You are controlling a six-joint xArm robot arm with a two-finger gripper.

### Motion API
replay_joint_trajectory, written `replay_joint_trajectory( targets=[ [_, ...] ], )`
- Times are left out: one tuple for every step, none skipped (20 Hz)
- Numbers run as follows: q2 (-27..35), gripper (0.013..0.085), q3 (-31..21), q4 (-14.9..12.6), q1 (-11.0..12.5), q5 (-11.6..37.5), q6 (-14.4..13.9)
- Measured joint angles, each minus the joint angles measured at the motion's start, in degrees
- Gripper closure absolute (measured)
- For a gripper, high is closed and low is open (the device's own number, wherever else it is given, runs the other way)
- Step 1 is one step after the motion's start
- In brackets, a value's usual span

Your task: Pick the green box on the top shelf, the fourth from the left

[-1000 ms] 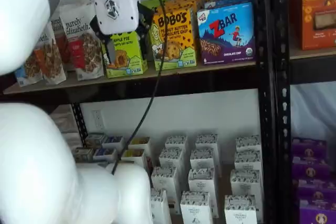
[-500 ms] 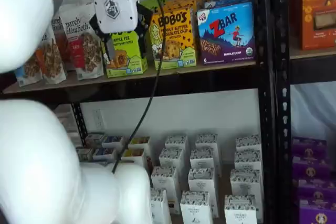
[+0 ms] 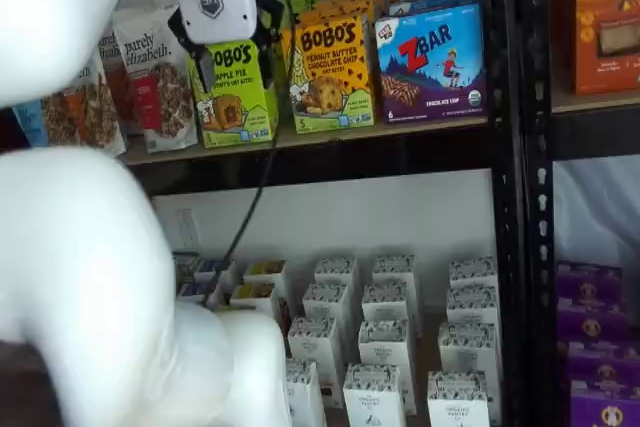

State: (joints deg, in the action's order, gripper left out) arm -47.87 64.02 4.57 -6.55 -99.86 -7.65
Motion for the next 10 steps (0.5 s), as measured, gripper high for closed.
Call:
replay_joint_trajectory(
  targets=[
    [0.6, 0.013, 0.6, -0.4, -1.0, 0.6, -0.8],
    [1.4, 0.013, 1.3, -0.9, -2.0, 1.2, -1.6],
    [2.2, 0.013, 2.0, -1.3, -2.9, 1.6, -2.5],
    [3.1, 0.013, 2.8, -1.9, -3.9, 2.1, -3.4],
    [3.9, 0.013, 3.6, -2.1, -4.8, 2.5, -4.1],
    [4.7, 0.013, 4.2, -2.1, -5.3, 2.9, -4.7],
    [5.5, 0.013, 4.9, -2.1, -6.0, 3.2, -5.3],
    [6.4, 0.013, 5.8, -2.2, -6.8, 3.5, -6.0],
    [7.1, 0.013, 6.4, -2.3, -7.5, 3.7, -6.7],
    [7.6, 0.013, 6.8, -2.3, -8.0, 4.0, -7.2]
  ],
)
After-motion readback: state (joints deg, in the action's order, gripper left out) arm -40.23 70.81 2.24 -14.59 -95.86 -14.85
